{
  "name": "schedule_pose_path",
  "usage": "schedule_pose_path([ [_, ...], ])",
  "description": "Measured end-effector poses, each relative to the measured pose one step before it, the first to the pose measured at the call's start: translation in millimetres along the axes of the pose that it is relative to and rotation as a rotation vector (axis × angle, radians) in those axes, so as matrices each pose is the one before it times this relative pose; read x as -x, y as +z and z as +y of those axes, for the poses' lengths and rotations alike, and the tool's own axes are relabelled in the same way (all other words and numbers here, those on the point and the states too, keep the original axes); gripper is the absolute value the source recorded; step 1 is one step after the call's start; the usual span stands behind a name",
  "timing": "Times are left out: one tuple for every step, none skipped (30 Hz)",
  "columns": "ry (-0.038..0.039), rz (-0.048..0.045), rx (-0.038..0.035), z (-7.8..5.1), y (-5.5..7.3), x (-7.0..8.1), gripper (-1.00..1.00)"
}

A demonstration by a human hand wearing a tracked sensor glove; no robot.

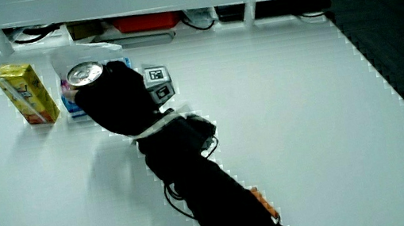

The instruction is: Place red bull

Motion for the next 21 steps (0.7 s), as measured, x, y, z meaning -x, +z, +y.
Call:
schedule_pose_path([
  [-0.01075,0.0054,0.00523,0.54,-2.2,-2.62,0.0],
  [-0.02012,-0.00351,-0.00226,1.01,-1.32,-3.78,0.0],
  [-0.00331,0.01847,0.00129,0.67,-2.11,-2.25,0.0],
  [-0.00583,-0.00579,-0.00177,1.79,-1.27,-4.12,0.0],
  [-0.00868,-0.00193,0.00629,1.48,-1.76,-3.12,0.0],
  [-0.00357,0.00815,0.0036,1.11,-2.02,-2.9,0.0],
  [-0.00935,0.00093,0.0044,1.01,-1.41,-3.6,0.0],
  [-0.0031,0.00409,0.00775,0.63,-1.46,-3.24,0.0],
  [0.00074,0.00403,0.00152,0.2,-1.33,-3.42,0.0],
  [-0.01241,0.00182,0.00467,-0.47,-1.7,-1.84,0.0],
  [-0.00556,-0.00743,0.00383,0.13,-1.26,-2.65,0.0],
  [-0.00498,-0.00017,0.0006,-0.17,-1.31,-2.52,0.0],
  [-0.01766,0.00281,0.00202,-0.48,-1.19,-2.23,0.0],
  [0.01148,0.0158,0.00376,0.81,-1.19,-3.17,0.0],
  [-0.01348,-0.00032,0.00362,-0.1,-1.04,-1.76,0.0],
  [-0.00561,0.00142,-0.004,-0.29,-0.46,-1.84,0.0],
  [-0.01187,0.02385,0.0053,0.06,0.09,-2.1,0.0],
  [0.01869,-0.00332,-0.00165,0.08,-0.39,0.32,0.0],
  [-0.00402,-0.0138,-0.0057,-0.03,-0.17,0.53,0.0],
  [-0.0038,0.00736,0.00476,0.14,-0.16,-1.18,0.0],
  [-0.01038,0.01602,0.00144,0.03,-0.17,-2.27,0.0],
])
